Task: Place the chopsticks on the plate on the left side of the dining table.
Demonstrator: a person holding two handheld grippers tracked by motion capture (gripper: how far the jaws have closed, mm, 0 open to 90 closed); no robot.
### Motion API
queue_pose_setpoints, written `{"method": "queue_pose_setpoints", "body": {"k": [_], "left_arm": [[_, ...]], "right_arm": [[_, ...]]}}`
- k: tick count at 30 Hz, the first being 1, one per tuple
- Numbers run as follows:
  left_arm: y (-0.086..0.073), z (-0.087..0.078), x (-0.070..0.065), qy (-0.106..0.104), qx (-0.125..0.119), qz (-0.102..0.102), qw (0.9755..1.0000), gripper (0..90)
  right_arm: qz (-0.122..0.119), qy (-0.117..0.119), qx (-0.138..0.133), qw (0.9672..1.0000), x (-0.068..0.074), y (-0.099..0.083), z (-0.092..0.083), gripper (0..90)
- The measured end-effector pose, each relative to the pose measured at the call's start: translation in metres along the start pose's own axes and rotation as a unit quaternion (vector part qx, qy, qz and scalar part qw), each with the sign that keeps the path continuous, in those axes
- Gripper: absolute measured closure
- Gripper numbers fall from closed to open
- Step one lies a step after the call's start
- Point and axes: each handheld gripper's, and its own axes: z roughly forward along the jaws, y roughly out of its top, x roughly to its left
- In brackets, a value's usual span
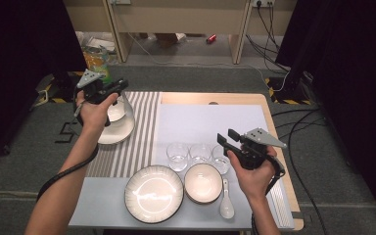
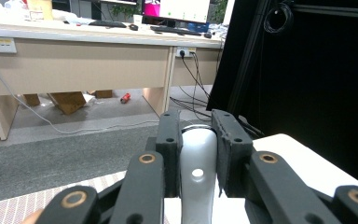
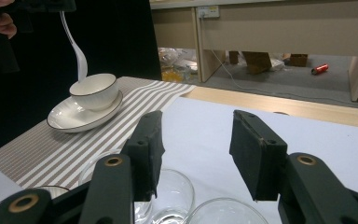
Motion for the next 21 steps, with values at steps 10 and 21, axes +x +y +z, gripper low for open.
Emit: {"method": "queue_pose_setpoints", "body": {"k": [10, 21], "left_arm": [[0.0021, 0.0002, 0.0055, 0.008, -0.001, 0.003, 1.0000, 73.2], [0.0013, 0.0025, 0.0107, 0.016, 0.001, 0.001, 0.9999, 73.2]], "right_arm": [[0.001, -0.001, 0.002, 1.0000, -0.0005, -0.0001, 0.0002, 53.8], [0.002, -0.001, 0.000, 1.0000, -0.0018, -0.0004, -0.0005, 53.8]]}}
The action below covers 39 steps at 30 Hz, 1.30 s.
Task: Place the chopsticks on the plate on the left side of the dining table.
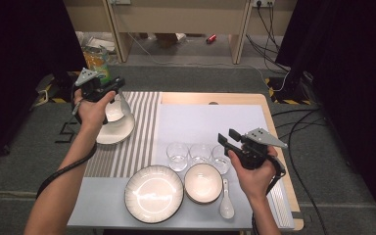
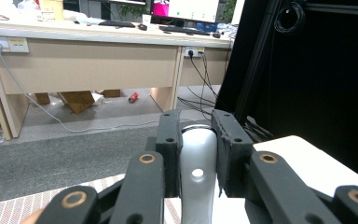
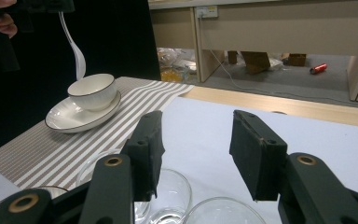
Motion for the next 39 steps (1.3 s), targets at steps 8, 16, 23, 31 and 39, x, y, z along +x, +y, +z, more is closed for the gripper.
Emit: {"method": "queue_pose_setpoints", "body": {"k": [8, 16, 23, 31, 39], "left_arm": [[0.002, 0.001, 0.003, 0.005, 0.000, 0.000, 1.0000, 73.2], [0.002, 0.001, 0.008, 0.014, -0.001, 0.000, 0.9999, 73.2], [0.003, 0.003, 0.011, 0.020, 0.000, 0.003, 0.9998, 73.2], [0.003, 0.005, 0.016, 0.027, 0.000, 0.002, 0.9996, 73.2], [0.002, 0.007, 0.021, 0.036, 0.004, 0.002, 0.9994, 73.2]], "right_arm": [[0.002, 0.001, 0.000, 1.0000, 0.001, -0.001, 0.001, 53.7], [0.001, -0.001, 0.000, 1.0000, 0.001, -0.001, 0.001, 53.8], [0.000, -0.001, 0.000, 1.0000, 0.000, -0.001, 0.001, 53.7], [-0.001, 0.000, 0.000, 1.0000, 0.001, -0.001, 0.001, 53.7], [-0.001, 0.001, 0.000, 1.0000, 0.001, -0.001, 0.001, 53.7]]}}
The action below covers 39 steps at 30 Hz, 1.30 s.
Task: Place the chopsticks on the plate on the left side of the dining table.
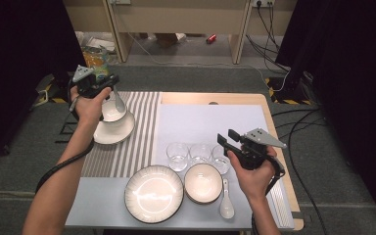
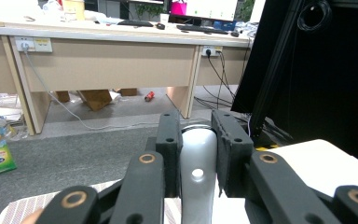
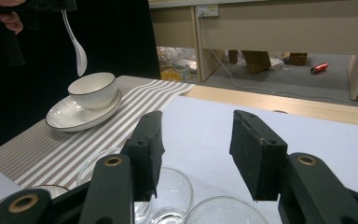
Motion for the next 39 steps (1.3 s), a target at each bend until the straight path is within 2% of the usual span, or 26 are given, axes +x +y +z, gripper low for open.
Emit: {"method": "queue_pose_setpoints", "body": {"k": [30, 34, 39], "left_arm": [[-0.007, 0.010, 0.017, 0.027, 0.008, 0.004, 0.9996, 73.2], [-0.008, 0.010, 0.018, 0.030, 0.009, 0.006, 0.9995, 73.2], [-0.009, 0.011, 0.020, 0.033, 0.010, 0.004, 0.9994, 73.2]], "right_arm": [[-0.001, 0.001, 0.001, 1.0000, 0.001, 0.000, 0.000, 53.5], [0.006, 0.002, 0.005, 1.0000, 0.002, 0.000, 0.001, 53.5], [0.000, 0.002, 0.002, 1.0000, 0.001, 0.000, 0.000, 53.5]]}}
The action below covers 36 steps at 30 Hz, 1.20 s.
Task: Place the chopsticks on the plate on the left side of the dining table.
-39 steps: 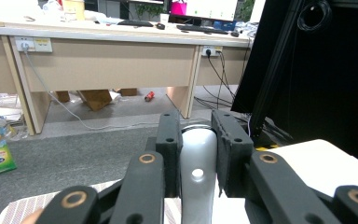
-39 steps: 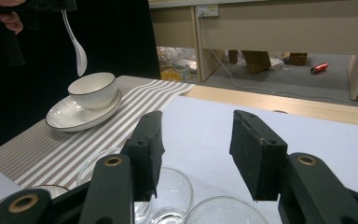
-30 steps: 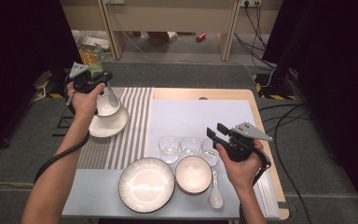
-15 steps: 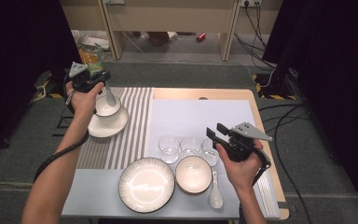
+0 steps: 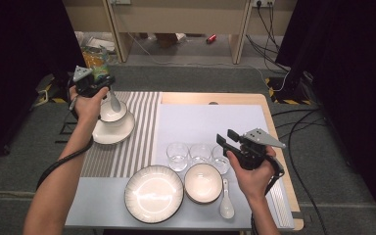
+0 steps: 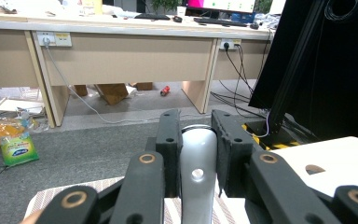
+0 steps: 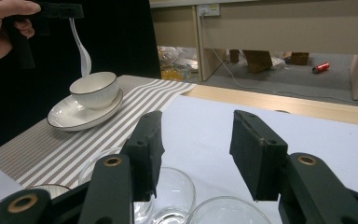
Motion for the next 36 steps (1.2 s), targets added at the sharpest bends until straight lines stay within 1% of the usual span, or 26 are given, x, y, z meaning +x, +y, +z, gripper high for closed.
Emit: {"method": "queue_pose_setpoints", "body": {"k": [2, 3, 11, 13, 36], "left_arm": [[0.000, 0.000, 0.001, -0.001, 0.000, -0.002, 1.0000, 73.2], [-0.001, 0.001, 0.001, 0.000, 0.001, -0.001, 1.0000, 73.2], [-0.003, 0.003, 0.003, 0.003, 0.003, -0.002, 1.0000, 73.2], [-0.004, 0.004, 0.003, 0.004, 0.004, -0.001, 1.0000, 73.2], [-0.011, 0.009, 0.011, 0.020, 0.015, 0.004, 0.9997, 73.2]], "right_arm": [[0.001, 0.001, 0.000, 1.0000, 0.000, 0.000, 0.000, 53.5], [0.006, 0.001, 0.003, 1.0000, 0.001, 0.000, 0.000, 53.5], [0.007, 0.002, 0.000, 1.0000, 0.000, 0.000, 0.000, 53.5], [0.003, 0.000, 0.000, 1.0000, 0.000, -0.001, 0.001, 53.5], [0.001, 0.000, 0.001, 1.0000, -0.001, -0.001, 0.001, 53.5]]}}
